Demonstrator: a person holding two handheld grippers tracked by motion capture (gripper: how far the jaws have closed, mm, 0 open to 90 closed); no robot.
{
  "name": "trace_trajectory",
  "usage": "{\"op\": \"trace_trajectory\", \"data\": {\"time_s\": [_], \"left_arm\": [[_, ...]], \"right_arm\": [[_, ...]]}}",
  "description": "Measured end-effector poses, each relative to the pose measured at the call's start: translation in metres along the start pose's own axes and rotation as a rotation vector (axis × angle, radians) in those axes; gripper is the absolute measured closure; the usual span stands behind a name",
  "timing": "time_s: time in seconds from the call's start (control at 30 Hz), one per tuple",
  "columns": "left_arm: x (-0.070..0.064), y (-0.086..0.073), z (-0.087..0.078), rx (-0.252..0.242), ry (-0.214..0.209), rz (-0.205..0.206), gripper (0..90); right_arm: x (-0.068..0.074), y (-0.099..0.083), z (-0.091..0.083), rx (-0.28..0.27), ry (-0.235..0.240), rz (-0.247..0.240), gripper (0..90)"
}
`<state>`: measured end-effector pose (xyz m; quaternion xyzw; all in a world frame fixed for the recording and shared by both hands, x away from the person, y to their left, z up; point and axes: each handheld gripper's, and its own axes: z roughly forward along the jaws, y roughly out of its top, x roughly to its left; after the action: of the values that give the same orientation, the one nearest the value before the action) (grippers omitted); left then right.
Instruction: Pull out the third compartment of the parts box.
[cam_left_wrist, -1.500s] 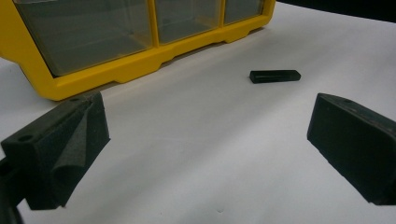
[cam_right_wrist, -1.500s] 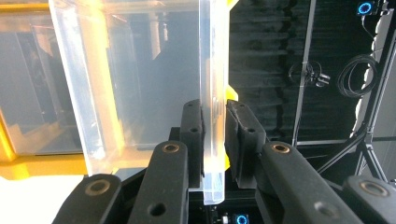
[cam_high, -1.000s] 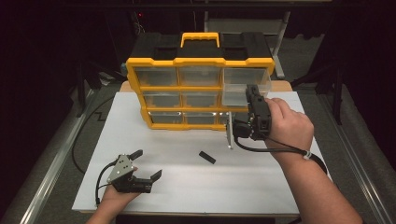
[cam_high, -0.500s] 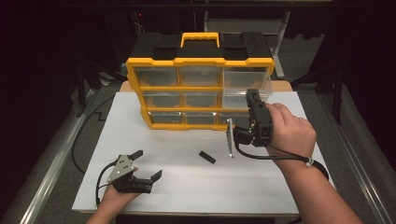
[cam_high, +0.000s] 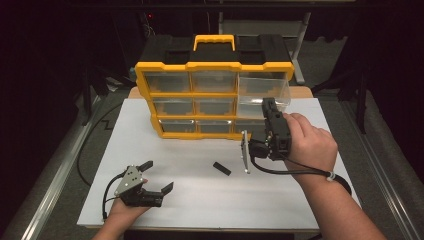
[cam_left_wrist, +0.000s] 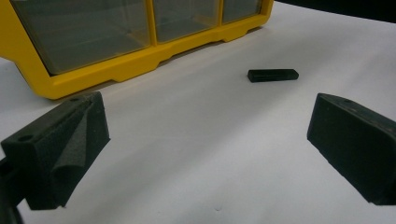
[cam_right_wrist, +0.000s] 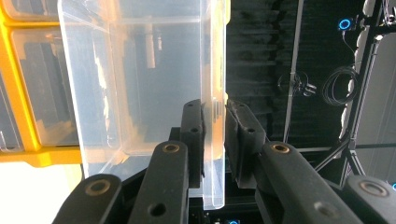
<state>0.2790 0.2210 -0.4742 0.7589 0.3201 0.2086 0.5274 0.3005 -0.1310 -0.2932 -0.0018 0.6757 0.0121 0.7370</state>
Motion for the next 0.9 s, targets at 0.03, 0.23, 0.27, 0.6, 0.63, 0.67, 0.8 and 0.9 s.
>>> {"op": "trace_trajectory", "data": {"time_s": [0.03, 0.23, 0.27, 0.6, 0.63, 0.67, 0.8, 0.9], "left_arm": [[0.0000, 0.0000, 0.0000, 0.000, 0.000, 0.000, 0.2], [0.0000, 0.0000, -0.0003, 0.000, 0.001, -0.001, 0.2], [0.0000, 0.0000, -0.0003, 0.000, 0.001, -0.001, 0.2], [-0.0003, 0.0000, 0.0001, 0.003, 0.001, 0.003, 0.2], [-0.0003, 0.0000, 0.0001, 0.003, 0.001, 0.003, 0.2], [-0.0003, 0.0000, 0.0000, 0.003, 0.002, 0.002, 0.2], [-0.0002, -0.0001, 0.0003, 0.003, 0.002, 0.000, 0.2], [-0.0006, 0.0000, 0.0003, 0.004, 0.000, 0.004, 0.2]], "right_arm": [[0.0002, -0.0002, -0.0006, 0.002, 0.002, -0.002, 79.4], [0.0017, -0.0018, -0.0024, -0.003, -0.003, 0.000, 79.4], [0.0017, -0.0019, -0.0025, -0.002, -0.003, 0.000, 79.4], [0.0015, -0.0049, -0.0044, 0.001, -0.002, 0.000, 79.4], [0.0015, -0.0049, -0.0044, 0.002, -0.003, 0.000, 79.4], [0.0014, -0.0048, -0.0045, 0.004, -0.001, -0.001, 79.4], [0.0009, -0.0038, -0.0042, -0.004, -0.003, -0.002, 79.4], [0.0009, -0.0017, -0.0053, -0.007, -0.003, -0.003, 79.4]]}}
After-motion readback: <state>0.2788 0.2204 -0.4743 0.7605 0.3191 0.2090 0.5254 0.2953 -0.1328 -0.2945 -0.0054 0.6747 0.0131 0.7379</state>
